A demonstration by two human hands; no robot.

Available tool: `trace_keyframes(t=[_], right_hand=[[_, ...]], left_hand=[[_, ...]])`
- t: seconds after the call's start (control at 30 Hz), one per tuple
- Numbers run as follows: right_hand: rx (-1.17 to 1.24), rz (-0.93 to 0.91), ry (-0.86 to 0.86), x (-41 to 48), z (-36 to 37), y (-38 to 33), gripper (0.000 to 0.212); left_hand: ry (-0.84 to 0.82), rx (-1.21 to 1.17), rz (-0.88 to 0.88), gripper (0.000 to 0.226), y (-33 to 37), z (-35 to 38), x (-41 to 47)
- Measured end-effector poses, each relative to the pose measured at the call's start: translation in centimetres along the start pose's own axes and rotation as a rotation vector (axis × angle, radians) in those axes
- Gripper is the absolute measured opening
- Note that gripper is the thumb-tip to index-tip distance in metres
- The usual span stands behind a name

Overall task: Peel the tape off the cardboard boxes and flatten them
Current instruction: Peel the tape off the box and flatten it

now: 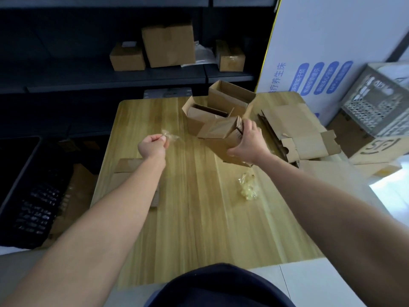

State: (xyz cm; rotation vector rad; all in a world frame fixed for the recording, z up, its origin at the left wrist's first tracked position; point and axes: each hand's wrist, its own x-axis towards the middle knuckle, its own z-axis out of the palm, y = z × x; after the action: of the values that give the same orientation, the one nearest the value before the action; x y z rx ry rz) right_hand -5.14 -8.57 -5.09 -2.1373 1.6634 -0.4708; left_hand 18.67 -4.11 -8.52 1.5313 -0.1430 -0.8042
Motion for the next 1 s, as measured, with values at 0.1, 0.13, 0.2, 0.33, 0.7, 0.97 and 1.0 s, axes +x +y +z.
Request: trace_keyframes(t=[0.1,0.13,0.2,0.33,0.7,0.97,1.0], right_hand=[[0.015,0.081,0.133,0.0,-2.0,2.0,0.097],[0.024,0.095,0.165,0.0,-2.6,2.5,0.096],[0.05,0.119,0.204,-0.2,-3.6,3.3,0.096],[0.088,0.157,0.245,-0.9,-4.9,5.5,0.096],[0.111,0.227,0.223,-3.2,-6.4,12.3,0.099],[0.148,0.158,0.17,-2.9,-4.9,10.3,0.102],[0.156,0.142,0.164,-2.8,-4.6,9.7,0.103]], left_hand=[[-0.071,0.122,0.039,0.022,-1.1,1.6,-1.3],[-0.107,0.182,0.065,0.02,-1.7,2.4,-1.9],[-0.187,0.299,0.104,0.012,-3.2,4.1,-3.5],[-0.381,0.454,0.162,0.012,-7.5,7.5,-6.4],[-0.797,1.04,0.324,0.018,-18.1,11.8,-11.4],[-0.832,0.871,0.064,0.057,-17.3,11.3,-11.1],[-0.811,0.849,0.047,0.057,-17.1,10.9,-10.7]])
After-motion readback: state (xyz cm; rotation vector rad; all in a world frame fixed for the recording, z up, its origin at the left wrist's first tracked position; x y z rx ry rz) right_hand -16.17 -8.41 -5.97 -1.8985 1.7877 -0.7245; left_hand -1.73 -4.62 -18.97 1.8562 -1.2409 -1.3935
